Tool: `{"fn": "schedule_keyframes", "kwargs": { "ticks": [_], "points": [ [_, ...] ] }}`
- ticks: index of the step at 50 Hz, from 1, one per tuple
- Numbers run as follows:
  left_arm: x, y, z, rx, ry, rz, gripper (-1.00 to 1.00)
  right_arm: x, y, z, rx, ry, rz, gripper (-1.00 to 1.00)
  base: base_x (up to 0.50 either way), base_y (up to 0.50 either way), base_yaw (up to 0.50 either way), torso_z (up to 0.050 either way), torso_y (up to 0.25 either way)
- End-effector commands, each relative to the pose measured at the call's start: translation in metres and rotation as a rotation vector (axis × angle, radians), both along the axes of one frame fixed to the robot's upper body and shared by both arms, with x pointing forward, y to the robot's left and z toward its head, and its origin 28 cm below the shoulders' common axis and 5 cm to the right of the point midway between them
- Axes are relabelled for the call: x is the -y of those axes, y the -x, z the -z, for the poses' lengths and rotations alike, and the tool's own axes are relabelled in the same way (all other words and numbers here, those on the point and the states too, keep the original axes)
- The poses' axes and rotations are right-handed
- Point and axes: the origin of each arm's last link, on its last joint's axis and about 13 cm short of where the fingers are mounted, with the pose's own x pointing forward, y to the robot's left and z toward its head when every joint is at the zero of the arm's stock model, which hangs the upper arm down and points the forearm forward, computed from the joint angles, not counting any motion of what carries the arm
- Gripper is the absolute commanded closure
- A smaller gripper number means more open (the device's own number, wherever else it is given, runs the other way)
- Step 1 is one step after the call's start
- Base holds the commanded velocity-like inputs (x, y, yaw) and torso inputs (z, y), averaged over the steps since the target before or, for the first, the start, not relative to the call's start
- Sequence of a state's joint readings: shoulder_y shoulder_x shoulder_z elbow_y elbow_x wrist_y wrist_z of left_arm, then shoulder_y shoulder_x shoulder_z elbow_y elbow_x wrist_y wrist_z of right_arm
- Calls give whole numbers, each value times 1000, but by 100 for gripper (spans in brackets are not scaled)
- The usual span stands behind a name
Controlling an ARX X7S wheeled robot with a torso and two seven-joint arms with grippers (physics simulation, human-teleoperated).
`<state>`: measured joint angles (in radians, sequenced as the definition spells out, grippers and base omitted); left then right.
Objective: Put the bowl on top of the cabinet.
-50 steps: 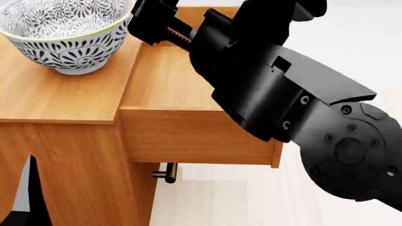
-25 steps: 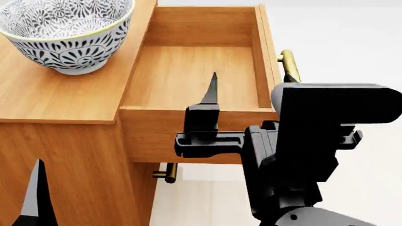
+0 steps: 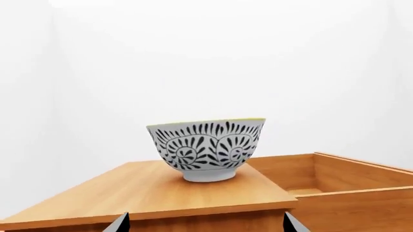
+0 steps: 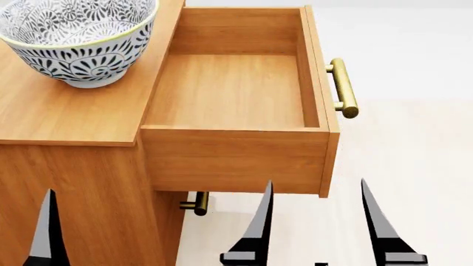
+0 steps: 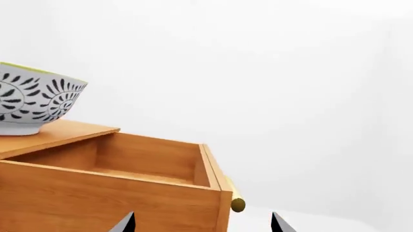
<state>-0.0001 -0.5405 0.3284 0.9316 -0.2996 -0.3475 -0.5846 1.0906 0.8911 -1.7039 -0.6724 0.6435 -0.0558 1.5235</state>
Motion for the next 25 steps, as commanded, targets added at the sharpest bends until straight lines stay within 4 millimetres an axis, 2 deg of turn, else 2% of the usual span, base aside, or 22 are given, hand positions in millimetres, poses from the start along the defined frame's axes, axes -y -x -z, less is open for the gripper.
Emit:
{"fn": "schedule_keyframes", "kwargs": {
  "ticks": [1, 17, 25],
  "points": [
    [-6, 0, -1, 12, -7, -42, -100, 7, 8, 9, 31, -6, 117, -100, 0, 0, 0, 0, 0],
    [-25, -2, -9, 42, -6, -130, -100, 41, 23, -4, 60, -60, 316, -100, 0, 0, 0, 0, 0],
    [-34, -3, -12, 49, -3, -179, -100, 51, 30, -9, 77, -66, 368, -100, 0, 0, 0, 0, 0]
  ]
}}
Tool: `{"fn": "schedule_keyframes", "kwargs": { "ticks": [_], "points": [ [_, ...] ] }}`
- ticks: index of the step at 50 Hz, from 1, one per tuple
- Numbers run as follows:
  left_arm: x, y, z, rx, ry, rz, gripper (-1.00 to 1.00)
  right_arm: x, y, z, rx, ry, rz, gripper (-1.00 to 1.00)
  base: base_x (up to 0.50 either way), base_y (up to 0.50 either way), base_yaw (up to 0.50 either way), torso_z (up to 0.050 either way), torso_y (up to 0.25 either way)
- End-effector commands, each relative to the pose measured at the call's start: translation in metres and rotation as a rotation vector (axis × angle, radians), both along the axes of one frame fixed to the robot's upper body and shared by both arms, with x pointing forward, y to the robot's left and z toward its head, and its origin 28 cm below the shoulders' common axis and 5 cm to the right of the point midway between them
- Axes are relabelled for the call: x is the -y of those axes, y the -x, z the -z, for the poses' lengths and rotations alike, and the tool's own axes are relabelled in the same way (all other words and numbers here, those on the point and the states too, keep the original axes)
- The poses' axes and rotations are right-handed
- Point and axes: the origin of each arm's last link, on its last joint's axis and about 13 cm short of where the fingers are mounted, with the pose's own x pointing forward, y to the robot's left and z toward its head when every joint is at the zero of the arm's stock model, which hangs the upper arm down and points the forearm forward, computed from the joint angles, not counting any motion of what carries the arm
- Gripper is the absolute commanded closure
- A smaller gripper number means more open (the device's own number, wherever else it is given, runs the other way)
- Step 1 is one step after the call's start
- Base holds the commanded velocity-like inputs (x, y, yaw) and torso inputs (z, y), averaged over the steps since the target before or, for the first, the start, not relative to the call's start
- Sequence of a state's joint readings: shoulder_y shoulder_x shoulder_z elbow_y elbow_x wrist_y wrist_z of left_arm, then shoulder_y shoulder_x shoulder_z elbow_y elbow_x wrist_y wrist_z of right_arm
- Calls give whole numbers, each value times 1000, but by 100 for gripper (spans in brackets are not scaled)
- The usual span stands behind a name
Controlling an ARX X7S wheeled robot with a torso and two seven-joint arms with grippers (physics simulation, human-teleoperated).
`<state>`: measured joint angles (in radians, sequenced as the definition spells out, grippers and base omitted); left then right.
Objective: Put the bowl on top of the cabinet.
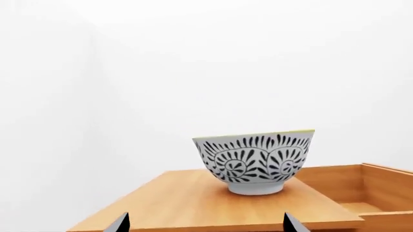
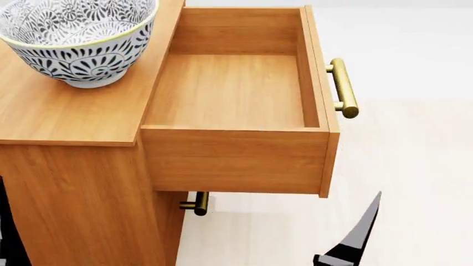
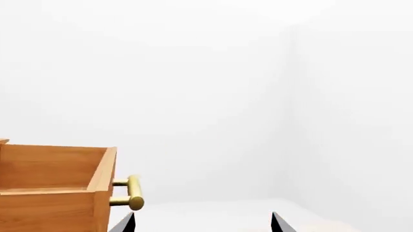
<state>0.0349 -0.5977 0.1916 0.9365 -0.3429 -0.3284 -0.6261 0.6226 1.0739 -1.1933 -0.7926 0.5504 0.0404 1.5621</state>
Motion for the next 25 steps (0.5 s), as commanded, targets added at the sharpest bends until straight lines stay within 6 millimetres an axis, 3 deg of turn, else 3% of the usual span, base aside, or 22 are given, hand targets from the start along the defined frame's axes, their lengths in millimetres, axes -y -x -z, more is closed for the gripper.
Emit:
{"fn": "schedule_keyframes", "kwargs": {
  "ticks": [1, 25],
  "points": [
    [-13, -1, -4, 13, 3, -64, -100, 18, 11, -7, 27, 3, 94, -100, 0, 0, 0, 0, 0],
    [-30, 5, -14, 43, 30, -142, -100, 50, 47, -27, 92, -29, 262, -100, 0, 0, 0, 0, 0]
  ]
}}
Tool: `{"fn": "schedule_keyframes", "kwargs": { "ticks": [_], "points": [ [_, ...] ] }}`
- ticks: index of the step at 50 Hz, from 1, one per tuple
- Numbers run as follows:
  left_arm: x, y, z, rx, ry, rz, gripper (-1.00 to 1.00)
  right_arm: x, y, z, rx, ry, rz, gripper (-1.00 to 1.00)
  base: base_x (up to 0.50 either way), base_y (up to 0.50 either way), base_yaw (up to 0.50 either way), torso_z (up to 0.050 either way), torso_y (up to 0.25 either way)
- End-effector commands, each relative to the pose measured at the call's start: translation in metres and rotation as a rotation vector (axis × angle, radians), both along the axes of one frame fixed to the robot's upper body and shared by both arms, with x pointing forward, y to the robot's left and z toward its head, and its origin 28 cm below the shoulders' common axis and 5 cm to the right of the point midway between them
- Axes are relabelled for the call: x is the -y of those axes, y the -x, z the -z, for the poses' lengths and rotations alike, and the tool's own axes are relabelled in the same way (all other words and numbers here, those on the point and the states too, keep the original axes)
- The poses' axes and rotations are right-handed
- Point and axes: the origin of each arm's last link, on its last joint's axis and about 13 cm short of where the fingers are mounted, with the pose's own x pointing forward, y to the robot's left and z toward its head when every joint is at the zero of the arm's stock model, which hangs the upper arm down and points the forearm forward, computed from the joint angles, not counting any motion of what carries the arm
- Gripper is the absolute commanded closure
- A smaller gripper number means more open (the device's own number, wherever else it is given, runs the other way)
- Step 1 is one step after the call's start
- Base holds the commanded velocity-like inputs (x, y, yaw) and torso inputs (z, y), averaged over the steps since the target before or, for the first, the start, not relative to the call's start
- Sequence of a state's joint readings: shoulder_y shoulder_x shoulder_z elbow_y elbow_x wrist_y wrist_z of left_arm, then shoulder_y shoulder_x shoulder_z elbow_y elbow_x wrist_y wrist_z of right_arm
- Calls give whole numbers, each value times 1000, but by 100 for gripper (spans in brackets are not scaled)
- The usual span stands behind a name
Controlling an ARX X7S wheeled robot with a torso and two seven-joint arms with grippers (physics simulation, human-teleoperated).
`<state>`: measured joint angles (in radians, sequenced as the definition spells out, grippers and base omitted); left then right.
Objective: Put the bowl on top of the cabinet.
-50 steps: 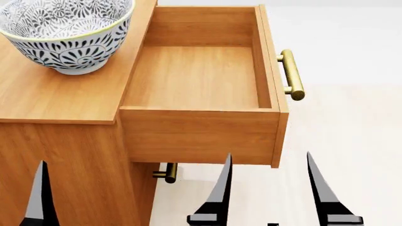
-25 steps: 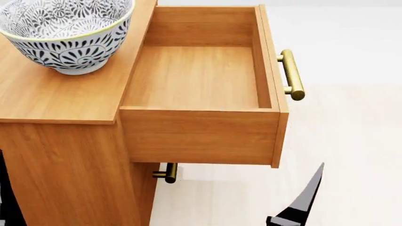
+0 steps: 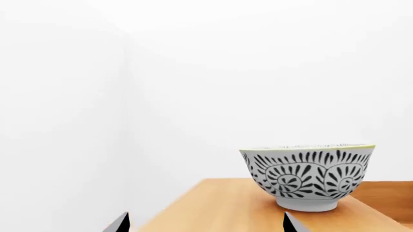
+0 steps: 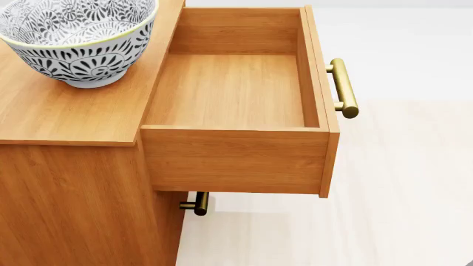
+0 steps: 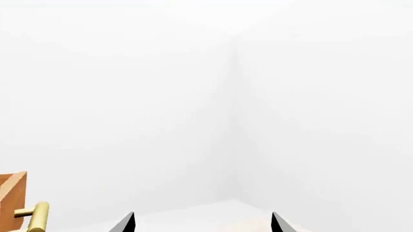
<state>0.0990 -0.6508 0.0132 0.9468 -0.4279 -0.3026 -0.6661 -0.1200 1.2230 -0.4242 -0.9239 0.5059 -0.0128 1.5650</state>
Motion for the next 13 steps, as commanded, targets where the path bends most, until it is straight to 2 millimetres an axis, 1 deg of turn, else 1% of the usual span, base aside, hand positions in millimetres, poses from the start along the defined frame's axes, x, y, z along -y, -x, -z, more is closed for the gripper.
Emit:
{"fn": "schedule_keyframes", "kwargs": {
  "ticks": [1, 13],
  "points": [
    [-7, 3, -5, 13, 9, -31, -100, 13, 16, -10, 33, 9, 64, -100, 0, 0, 0, 0, 0],
    [-10, 3, -6, 21, 9, -43, -100, 21, 26, -14, 53, -5, 98, -100, 0, 0, 0, 0, 0]
  ]
}}
